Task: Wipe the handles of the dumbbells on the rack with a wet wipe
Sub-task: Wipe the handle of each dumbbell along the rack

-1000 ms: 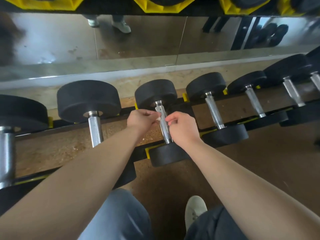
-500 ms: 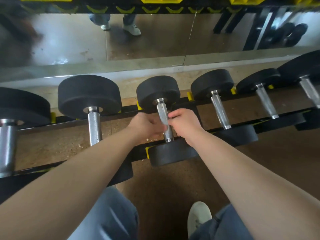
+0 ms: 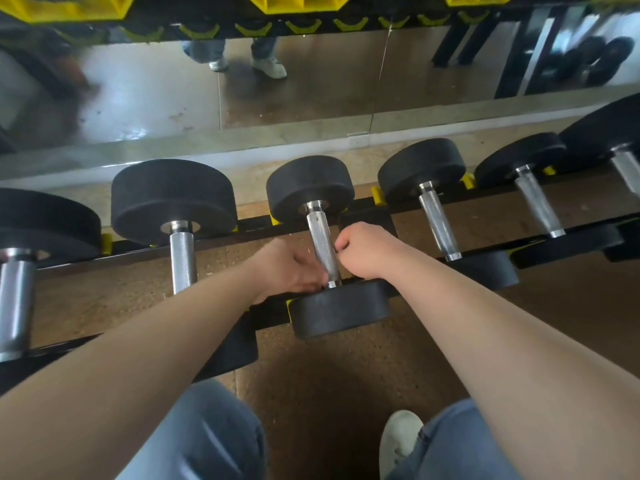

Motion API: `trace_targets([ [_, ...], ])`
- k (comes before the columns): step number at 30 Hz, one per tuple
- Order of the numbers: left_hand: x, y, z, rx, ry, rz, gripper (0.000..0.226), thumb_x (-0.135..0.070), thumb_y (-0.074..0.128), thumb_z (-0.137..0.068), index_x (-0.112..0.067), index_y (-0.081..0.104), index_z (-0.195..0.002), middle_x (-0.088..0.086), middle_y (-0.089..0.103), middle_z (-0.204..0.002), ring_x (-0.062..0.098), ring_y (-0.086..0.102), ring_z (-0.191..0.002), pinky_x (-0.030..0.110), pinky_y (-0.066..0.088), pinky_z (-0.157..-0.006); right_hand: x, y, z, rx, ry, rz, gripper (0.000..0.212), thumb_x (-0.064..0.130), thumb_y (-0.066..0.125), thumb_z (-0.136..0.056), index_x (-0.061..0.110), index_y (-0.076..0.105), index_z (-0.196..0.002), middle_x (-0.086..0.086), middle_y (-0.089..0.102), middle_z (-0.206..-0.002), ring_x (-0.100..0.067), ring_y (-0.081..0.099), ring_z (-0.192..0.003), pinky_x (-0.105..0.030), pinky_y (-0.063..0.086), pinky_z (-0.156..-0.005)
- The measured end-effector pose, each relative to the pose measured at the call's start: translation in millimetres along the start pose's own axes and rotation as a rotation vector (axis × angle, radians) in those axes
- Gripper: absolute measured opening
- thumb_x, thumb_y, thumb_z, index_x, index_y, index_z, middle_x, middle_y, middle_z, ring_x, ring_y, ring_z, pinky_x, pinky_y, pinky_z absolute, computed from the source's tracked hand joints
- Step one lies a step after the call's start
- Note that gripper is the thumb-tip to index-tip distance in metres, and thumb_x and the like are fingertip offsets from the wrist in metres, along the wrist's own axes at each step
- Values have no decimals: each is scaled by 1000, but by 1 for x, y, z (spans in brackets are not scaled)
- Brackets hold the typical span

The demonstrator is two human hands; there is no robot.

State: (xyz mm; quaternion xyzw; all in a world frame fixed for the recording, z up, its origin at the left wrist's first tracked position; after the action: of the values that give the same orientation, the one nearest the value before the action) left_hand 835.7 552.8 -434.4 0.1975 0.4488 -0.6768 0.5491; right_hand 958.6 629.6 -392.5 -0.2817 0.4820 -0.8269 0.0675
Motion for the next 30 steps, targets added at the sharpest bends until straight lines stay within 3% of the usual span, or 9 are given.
trace_targets([
  [3,1,1,2,-66,8,-145,9,-23,89,-80,-24,80,-79,-4,77,-82,5,70,-72,19,55,-66,3,6,0,34,-24,42,21,18,59,-98,17,73,-114,-3,69,-99,-17,64,-85,-30,54,-73],
  [9,-1,-29,-7,-357,71,224,7,-14,81,-88,-18,80,-82,2,80,-89,15,77,-84,36,64,-86,5,5,2,22,-23,36,28,14,58,-98,15,69,-124,-5,69,-109,-20,66,-95,-34,57,-87],
  [13,6,-5,1,-83,-100,129,11,-3,76,-89,-10,75,-97,9,77,-100,15,77,-79,26,63,-74,4,7,3,45,-29,40,26,13,56,-98,13,70,-120,-6,68,-105,-20,65,-92,-33,56,-83],
  [15,12,5,3,21,-158,10,13,-1,76,-89,-13,77,-95,11,77,-100,23,76,-92,32,63,-81,4,7,2,53,-29,41,23,15,55,-98,13,70,-115,-5,67,-97,-19,64,-87,-32,55,-78],
  [18,11,-6,-9,-99,-161,279,20,4,77,-86,-6,77,-103,15,77,-104,26,75,-100,40,60,-95,4,4,-2,50,-17,37,25,14,54,-97,12,70,-115,-5,66,-93,-20,66,-83,-34,59,-77],
  [21,11,-28,-30,-234,-104,667,25,6,68,-92,1,71,-116,19,73,-113,23,75,-99,33,62,-91,3,1,-3,43,0,30,30,14,52,-98,13,68,-123,-7,68,-97,-22,70,-79,-33,62,-71],
  [25,10,0,-25,57,-119,269,26,6,64,-95,-5,73,-116,13,76,-108,15,73,-88,20,60,-69,1,0,0,57,-2,6,35,12,50,-99,15,66,-129,-8,68,-111,-23,68,-87,-37,63,-77],
  [27,11,22,-14,233,-160,65,23,6,59,-98,-11,73,-105,4,77,-92,7,73,-72,15,55,-59,0,0,1,62,-16,1,35,12,50,-100,16,66,-130,-8,67,-116,-22,66,-92,-36,62,-81],
  [30,8,27,-16,290,-172,149,26,9,54,-99,-9,71,-107,0,79,-87,6,75,-75,16,57,-62,0,-1,3,74,-19,-2,36,12,50,-100,17,66,-131,-7,67,-120,-23,66,-98,-36,60,-86],
])
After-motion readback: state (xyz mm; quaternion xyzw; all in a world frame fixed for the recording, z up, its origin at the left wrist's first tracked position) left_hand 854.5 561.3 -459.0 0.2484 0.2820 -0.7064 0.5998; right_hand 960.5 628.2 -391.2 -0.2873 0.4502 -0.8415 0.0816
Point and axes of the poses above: each hand's wrist, its own z-axis away from the middle knuckle, its own y-axis out of the palm, x = y × z, the point moved 8 cm from there along -z, towards the middle knuckle
